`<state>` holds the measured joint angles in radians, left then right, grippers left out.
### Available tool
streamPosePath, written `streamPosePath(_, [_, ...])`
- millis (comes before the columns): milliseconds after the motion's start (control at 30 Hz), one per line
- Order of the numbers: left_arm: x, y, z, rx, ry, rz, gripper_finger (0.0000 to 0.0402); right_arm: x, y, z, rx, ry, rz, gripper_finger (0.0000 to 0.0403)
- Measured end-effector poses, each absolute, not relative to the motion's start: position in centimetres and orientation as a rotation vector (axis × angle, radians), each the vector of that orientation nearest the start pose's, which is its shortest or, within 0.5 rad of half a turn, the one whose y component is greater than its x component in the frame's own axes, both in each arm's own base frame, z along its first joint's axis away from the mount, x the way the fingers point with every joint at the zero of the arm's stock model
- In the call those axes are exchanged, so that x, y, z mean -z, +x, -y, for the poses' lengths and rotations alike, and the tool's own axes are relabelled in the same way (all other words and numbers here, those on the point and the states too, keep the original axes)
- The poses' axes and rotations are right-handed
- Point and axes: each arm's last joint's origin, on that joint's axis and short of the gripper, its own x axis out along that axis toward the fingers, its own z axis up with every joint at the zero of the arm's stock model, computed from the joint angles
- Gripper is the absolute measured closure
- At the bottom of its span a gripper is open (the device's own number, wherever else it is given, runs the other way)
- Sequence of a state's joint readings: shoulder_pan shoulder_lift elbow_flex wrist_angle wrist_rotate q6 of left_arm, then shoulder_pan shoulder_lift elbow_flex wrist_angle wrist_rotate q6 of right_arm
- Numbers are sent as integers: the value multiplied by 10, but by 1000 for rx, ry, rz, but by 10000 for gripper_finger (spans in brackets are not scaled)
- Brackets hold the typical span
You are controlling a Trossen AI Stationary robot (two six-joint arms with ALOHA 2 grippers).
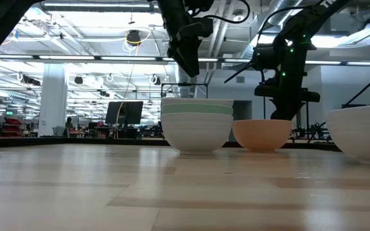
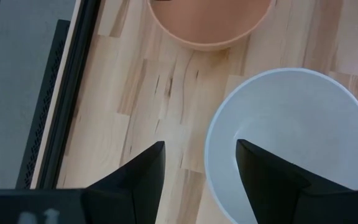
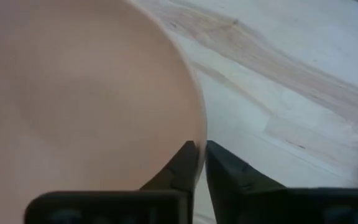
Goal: Nest bowls inside each other
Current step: Stack the orange bowl on top of the stacked white bowl
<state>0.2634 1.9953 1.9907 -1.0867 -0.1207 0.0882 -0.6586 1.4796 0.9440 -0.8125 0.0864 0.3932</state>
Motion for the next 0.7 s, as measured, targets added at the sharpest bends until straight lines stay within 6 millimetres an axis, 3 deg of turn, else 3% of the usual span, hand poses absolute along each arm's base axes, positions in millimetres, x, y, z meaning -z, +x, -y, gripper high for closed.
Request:
streamPosePath(267, [-317, 402, -112, -295, 0, -1120, 212, -199, 203, 160, 885, 703, -1197, 357])
streamPosePath(467, [-316, 400, -112, -290, 1, -1141, 212, -199, 206, 157, 866, 693, -1198, 393])
streamPosePath(700, [-315, 399, -111, -292, -6, -1157, 212, -199, 206, 157, 869, 695, -1198, 397])
